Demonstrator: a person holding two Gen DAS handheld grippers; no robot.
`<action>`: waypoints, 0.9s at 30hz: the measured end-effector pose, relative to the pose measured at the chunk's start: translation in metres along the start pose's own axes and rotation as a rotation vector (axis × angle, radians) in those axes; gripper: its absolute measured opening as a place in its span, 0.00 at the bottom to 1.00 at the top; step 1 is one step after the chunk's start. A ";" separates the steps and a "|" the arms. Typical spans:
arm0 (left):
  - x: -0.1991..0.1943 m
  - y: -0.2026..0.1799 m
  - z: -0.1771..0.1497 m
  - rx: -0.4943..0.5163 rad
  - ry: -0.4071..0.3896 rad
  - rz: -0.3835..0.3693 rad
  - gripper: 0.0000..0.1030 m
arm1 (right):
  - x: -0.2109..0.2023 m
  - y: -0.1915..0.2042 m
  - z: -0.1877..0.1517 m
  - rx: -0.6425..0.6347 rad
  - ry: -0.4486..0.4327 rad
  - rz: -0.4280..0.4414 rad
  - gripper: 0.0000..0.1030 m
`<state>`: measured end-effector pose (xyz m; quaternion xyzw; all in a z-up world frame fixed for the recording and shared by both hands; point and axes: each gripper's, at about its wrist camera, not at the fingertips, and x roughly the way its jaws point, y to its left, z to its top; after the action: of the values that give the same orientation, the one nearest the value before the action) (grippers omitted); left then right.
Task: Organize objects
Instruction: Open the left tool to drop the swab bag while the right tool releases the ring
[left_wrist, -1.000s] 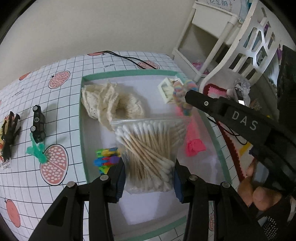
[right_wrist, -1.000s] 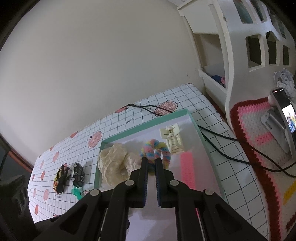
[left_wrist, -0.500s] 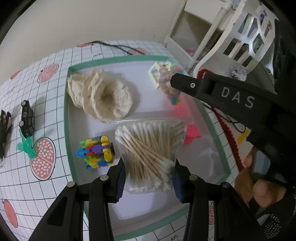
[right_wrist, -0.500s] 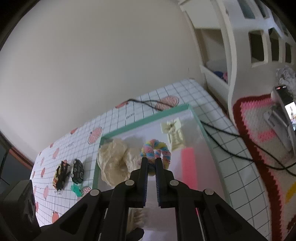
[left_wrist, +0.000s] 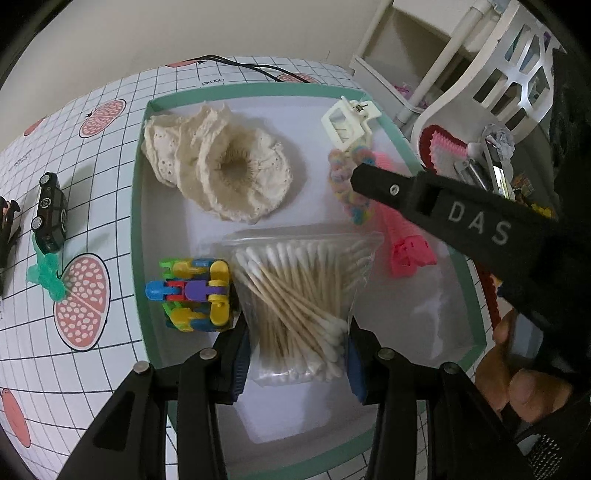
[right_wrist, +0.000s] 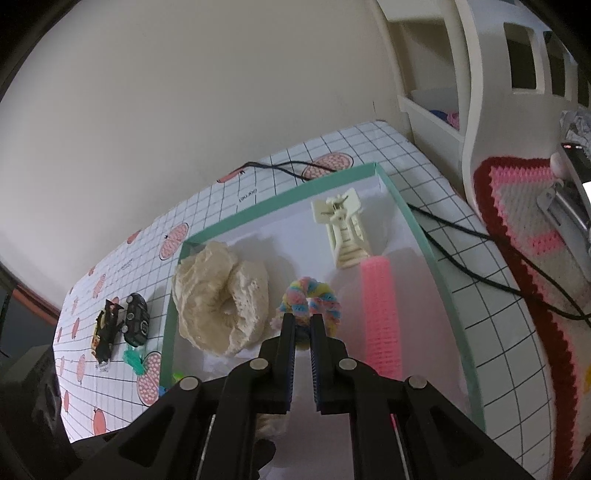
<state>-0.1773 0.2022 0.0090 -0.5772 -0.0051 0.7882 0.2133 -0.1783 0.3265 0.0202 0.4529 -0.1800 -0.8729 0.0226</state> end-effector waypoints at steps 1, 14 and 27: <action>0.000 0.001 0.000 -0.001 -0.004 -0.001 0.44 | 0.002 0.000 -0.001 -0.001 0.004 -0.001 0.08; 0.000 0.005 0.001 -0.006 -0.041 -0.001 0.44 | 0.013 -0.001 -0.004 -0.001 0.024 -0.008 0.09; -0.004 0.012 0.001 -0.005 -0.026 -0.018 0.54 | 0.012 0.004 -0.005 -0.019 0.028 -0.018 0.10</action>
<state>-0.1812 0.1898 0.0099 -0.5675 -0.0152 0.7936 0.2190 -0.1824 0.3191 0.0094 0.4662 -0.1674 -0.8684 0.0218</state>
